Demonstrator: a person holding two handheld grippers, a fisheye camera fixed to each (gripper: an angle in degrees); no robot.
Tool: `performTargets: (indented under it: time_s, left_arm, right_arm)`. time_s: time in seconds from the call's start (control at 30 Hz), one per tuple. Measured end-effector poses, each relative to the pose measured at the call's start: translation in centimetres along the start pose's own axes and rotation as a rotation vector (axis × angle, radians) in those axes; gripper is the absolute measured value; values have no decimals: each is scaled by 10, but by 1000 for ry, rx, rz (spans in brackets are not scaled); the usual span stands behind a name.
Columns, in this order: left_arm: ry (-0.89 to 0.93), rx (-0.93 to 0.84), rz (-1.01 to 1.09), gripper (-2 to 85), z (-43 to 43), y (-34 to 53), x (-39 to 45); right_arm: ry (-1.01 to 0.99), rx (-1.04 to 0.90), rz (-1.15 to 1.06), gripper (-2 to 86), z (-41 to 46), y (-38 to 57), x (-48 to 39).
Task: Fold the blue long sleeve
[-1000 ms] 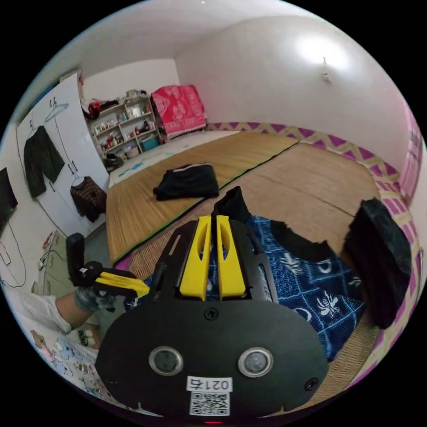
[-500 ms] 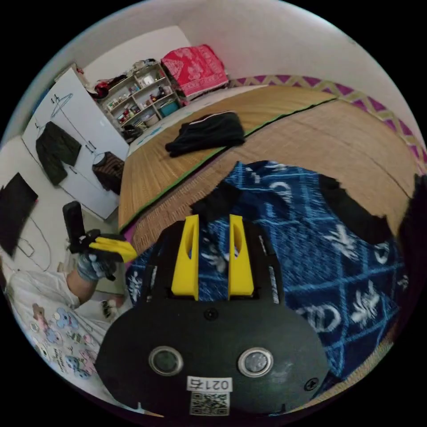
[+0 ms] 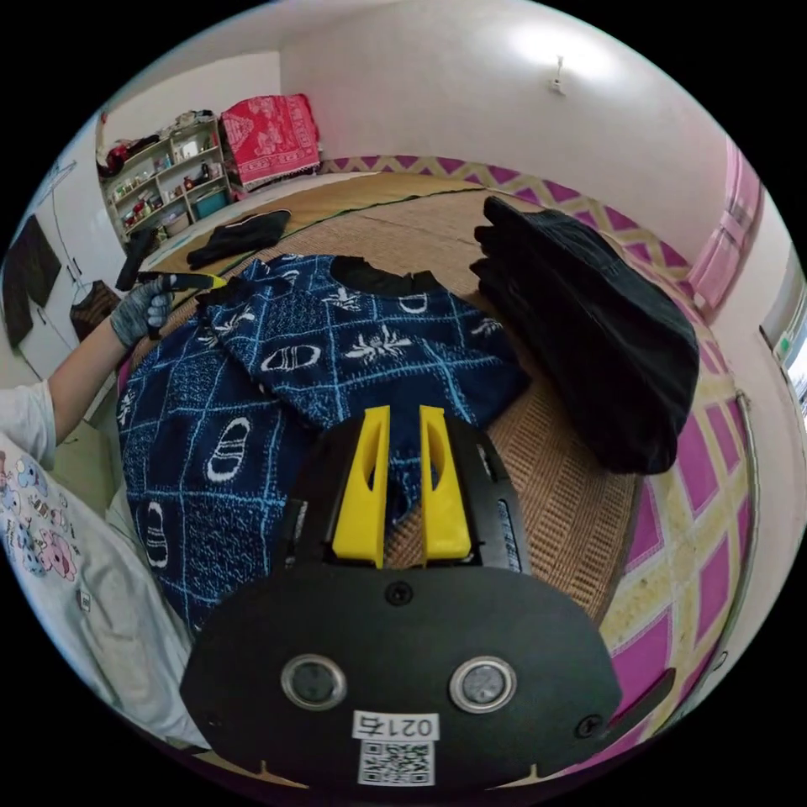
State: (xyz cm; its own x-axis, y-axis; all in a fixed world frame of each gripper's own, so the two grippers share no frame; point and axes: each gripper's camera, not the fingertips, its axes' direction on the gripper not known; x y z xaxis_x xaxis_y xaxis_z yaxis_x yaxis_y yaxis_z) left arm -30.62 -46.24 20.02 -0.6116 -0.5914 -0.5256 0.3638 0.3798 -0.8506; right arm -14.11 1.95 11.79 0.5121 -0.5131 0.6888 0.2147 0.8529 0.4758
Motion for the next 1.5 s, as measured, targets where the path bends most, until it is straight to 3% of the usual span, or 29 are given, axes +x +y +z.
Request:
performTargets:
  time_s: [0.17, 0.37, 0.5, 0.63, 0.7, 0.73, 0.87, 1.0, 1.07, 1.23, 1.33, 1.4, 1.5]
  left_arm:
    - [18, -31, 32, 0, 1, -8, -6]
    - [116, 228, 117, -9, -49, -10, -8]
    - [91, -40, 34, -10, -4, -16, -37]
    - [142, -16, -13, -10, -14, -8, -48]
    - [75, -15, -49, -10, -26, -5, -48]
    - [44, 38, -35, -10, -39, -2, -40]
    - [146, 119, 159, -10, -58, 1, 9]
    - [142, -41, 285, -9, -23, -10, 49]
    - [122, -190, 286, -9, 2, -7, 47]
    - [169, -175, 218, -10, -15, 14, 27]
    - [134, -25, 242, -9, -35, 25, 27]
    - [142, -121, 197, -9, -22, 27, 16]
    - [164, -58, 158, -9, -46, 32, 3]
  right_arm:
    - [-8, 16, 5, 62, 0, 20, 6]
    - [-50, 96, 16, 58, -15, 24, 16]
    - [-89, 7, -17, 56, 4, 23, 19]
    - [-130, 59, -64, 42, -12, 34, 14]
    - [-88, -68, -53, 39, 1, 36, 13]
    - [-62, -154, -77, 40, 10, 39, 11]
    - [-59, -71, -53, 44, -18, 45, 11]
    - [-161, 92, -98, 47, -33, 38, -5]
    - [-136, -102, -151, 58, 0, 36, -16]
    - [-168, -94, -91, 48, -15, 57, 1]
    - [-161, 49, -72, 27, -41, 69, 10]
    - [-143, -93, -52, 19, -19, 72, 18]
    - [-173, -106, 10, 7, -32, 86, 37]
